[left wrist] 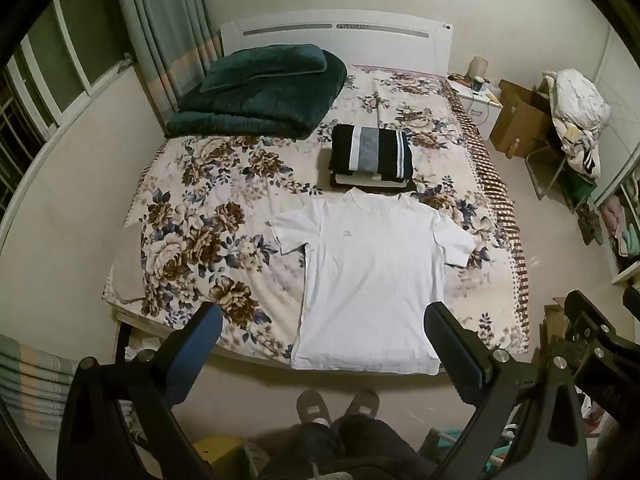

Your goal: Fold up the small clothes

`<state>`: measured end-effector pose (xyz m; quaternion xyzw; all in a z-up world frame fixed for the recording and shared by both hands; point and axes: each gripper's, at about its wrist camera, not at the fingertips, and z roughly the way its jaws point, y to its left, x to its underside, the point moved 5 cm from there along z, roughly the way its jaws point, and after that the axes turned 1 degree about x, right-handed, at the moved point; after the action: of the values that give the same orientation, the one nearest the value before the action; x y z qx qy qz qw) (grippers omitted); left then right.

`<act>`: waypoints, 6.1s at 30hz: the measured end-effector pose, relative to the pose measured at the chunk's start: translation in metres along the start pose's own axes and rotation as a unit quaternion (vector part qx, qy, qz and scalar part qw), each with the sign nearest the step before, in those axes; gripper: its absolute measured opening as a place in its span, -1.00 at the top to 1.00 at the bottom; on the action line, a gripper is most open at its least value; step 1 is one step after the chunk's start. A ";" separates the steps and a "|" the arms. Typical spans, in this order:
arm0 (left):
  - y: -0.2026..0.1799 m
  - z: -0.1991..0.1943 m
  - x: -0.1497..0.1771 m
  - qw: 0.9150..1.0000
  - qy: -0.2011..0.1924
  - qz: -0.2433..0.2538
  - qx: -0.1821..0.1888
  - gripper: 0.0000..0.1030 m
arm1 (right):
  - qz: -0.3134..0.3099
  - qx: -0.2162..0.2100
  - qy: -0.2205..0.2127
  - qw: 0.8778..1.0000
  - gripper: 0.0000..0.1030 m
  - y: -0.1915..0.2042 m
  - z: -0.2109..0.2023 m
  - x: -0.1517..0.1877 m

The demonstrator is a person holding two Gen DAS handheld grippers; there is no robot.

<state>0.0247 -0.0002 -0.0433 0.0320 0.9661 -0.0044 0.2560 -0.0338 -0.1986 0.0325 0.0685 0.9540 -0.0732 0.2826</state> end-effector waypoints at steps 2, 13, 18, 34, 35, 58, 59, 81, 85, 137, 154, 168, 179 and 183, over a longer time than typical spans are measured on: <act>0.000 0.000 0.000 1.000 0.001 0.001 0.000 -1.00 | 0.001 -0.002 -0.001 1.000 -1.00 0.001 -0.002 0.000; -0.001 -0.007 -0.008 1.000 -0.011 -0.002 0.007 -1.00 | 0.001 -0.003 -0.003 1.000 -1.00 0.003 -0.013 -0.012; -0.003 -0.011 -0.008 1.000 -0.015 -0.002 0.007 -1.00 | -0.003 0.000 -0.009 1.000 -1.00 0.004 -0.015 -0.005; -0.002 -0.016 -0.011 1.000 -0.021 -0.005 0.011 -1.00 | -0.005 0.000 -0.014 1.000 -1.00 0.004 -0.021 -0.005; -0.003 -0.017 -0.011 1.000 -0.022 -0.005 0.010 -1.00 | -0.004 0.000 -0.015 1.000 -1.00 0.004 -0.020 -0.005; 0.000 -0.020 -0.010 1.000 -0.026 -0.005 0.013 -1.00 | -0.003 -0.002 -0.021 1.000 -1.00 0.007 -0.030 -0.012; 0.000 -0.019 -0.010 1.000 -0.026 -0.005 0.014 -1.00 | -0.004 -0.002 -0.021 1.000 -1.00 0.007 -0.031 -0.012; 0.003 -0.021 -0.008 0.999 -0.031 -0.007 0.016 -1.00 | -0.003 -0.003 -0.027 1.000 -1.00 0.012 -0.038 -0.021; 0.003 -0.022 -0.009 0.999 -0.032 -0.007 0.015 -1.00 | -0.003 -0.003 -0.027 1.000 -1.00 0.013 -0.040 -0.023; -0.058 0.582 -0.002 0.984 0.102 -0.062 -0.132 -1.00 | 0.495 -0.081 0.218 0.837 -0.56 -0.219 0.768 0.107; -0.075 0.644 0.015 0.982 0.139 -0.041 -0.124 -1.00 | 0.579 -0.070 0.153 0.798 0.69 -0.177 0.806 0.117; -0.014 0.624 0.018 0.980 0.133 -0.077 -0.124 -1.00 | 0.192 -0.042 0.064 0.978 0.92 -0.048 0.746 0.008; 0.059 0.614 0.050 0.968 0.148 -0.125 -0.160 -1.00 | -0.133 -0.024 0.111 0.985 0.88 0.138 0.775 0.070; 0.080 0.610 0.055 0.968 0.139 -0.124 -0.168 -1.00 | -0.129 -0.078 0.137 0.979 0.53 0.142 0.766 0.082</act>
<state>0.2841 0.0673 -0.5999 -0.1313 0.9756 0.1302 0.1183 0.3279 -0.1891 -0.6627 -0.0681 0.9872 -0.0248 0.1420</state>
